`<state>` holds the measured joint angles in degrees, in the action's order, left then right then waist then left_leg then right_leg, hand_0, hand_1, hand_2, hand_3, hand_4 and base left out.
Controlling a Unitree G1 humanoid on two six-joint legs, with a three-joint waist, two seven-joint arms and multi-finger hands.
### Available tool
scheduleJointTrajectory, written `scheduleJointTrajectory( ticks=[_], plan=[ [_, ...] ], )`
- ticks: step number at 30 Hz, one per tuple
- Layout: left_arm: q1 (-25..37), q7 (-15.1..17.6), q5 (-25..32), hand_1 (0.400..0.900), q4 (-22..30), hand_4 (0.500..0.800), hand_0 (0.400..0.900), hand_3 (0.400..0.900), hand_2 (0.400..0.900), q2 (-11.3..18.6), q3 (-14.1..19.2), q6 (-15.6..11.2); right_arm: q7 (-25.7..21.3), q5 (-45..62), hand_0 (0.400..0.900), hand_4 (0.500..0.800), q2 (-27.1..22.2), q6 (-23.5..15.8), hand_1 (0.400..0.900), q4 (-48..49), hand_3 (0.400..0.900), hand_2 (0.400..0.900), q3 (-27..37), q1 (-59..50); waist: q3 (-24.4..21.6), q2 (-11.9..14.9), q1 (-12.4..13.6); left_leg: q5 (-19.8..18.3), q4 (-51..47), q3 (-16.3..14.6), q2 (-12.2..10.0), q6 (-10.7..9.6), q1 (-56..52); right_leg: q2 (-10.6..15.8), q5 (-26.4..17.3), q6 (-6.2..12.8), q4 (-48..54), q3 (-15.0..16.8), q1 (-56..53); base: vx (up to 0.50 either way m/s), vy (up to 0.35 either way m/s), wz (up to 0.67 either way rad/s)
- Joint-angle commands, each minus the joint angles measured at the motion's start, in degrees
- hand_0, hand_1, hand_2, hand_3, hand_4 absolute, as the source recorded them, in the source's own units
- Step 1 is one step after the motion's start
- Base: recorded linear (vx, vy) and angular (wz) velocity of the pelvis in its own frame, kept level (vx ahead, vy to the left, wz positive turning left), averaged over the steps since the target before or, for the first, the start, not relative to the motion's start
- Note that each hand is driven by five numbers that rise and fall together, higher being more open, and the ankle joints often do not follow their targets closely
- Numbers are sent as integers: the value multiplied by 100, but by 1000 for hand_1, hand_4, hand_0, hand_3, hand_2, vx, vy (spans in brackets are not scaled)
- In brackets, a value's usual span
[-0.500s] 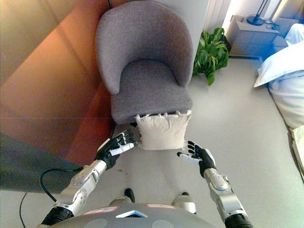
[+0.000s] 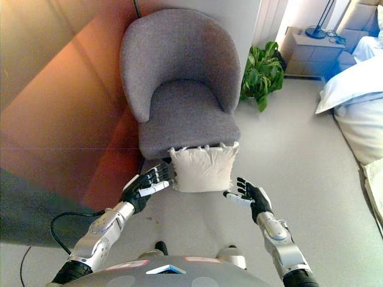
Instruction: Pick up the pillow and put it on the sofa.
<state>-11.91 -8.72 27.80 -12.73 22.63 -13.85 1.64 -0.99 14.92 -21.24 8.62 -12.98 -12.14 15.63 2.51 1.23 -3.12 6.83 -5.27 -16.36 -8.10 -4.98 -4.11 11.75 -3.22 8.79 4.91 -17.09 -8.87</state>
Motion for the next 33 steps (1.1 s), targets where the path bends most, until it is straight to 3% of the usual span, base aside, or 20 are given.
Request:
scheduleJointTrajectory(
  ticks=[1,12,16,20,24,27,31,32,33],
  plan=[
    [394,-84,-140,900,433,800,900,900,900,153,286,-588,-68,-44,900,800,28,-419,900,485,900,900,136,-428,105,61,29,-651,27,-353,-135,46,-670,-43,-242,42,9,-120,160,16,-54,-1],
    [298,-34,-93,900,487,800,900,900,900,167,274,-587,-41,-23,900,800,-53,-439,900,510,900,900,125,-428,154,83,47,-478,102,-226,-337,-62,-586,-328,-120,-185,9,79,218,20,-116,-3],
    [301,19,4,900,551,800,900,900,900,159,262,-627,-52,33,900,800,-193,-437,900,456,900,900,78,-568,349,157,87,-115,1647,39,-717,-245,-11,-441,-102,-442,9,171,281,2,-174,-15],
    [262,7,63,900,601,800,900,900,900,151,227,-652,-3,78,900,800,-395,-503,900,328,900,900,78,-612,565,277,207,184,3235,399,-735,-248,915,-469,-126,-654,9,224,204,100,-150,-23],
    [179,-34,141,900,685,800,900,900,900,136,363,-648,17,19,900,800,-397,-538,900,301,900,900,138,-583,679,104,318,217,1977,352,-452,-188,845,-501,50,-491,-57,324,-26,259,114,-13],
    [69,-61,232,900,711,800,900,900,900,118,373,-720,35,-111,900,800,-371,-573,900,394,900,900,178,-420,705,-104,450,797,276,376,-422,-314,854,-602,311,-372,-46,496,-423,437,218,-34],
    [-158,-97,198,900,713,800,900,900,900,-25,373,-915,227,-203,900,800,-412,-734,900,301,900,900,158,-373,753,-153,663,1274,29,474,-539,-480,1441,-611,662,-354,-60,662,-1013,456,176,-53],
    [-187,-117,214,900,687,800,900,900,900,-54,393,-1029,311,-238,900,800,-435,-738,900,277,900,900,158,-424,759,-158,722,1312,112,430,-610,-490,1519,-560,818,-316,-115,677,-1168,409,177,-52],
    [-161,-107,238,900,669,800,900,900,900,-58,433,-1041,366,-226,900,800,-471,-736,900,239,900,900,140,-485,754,-122,743,1098,136,405,-590,-411,1458,-450,859,-250,-198,708,-1191,525,246,-55]
  ],
)
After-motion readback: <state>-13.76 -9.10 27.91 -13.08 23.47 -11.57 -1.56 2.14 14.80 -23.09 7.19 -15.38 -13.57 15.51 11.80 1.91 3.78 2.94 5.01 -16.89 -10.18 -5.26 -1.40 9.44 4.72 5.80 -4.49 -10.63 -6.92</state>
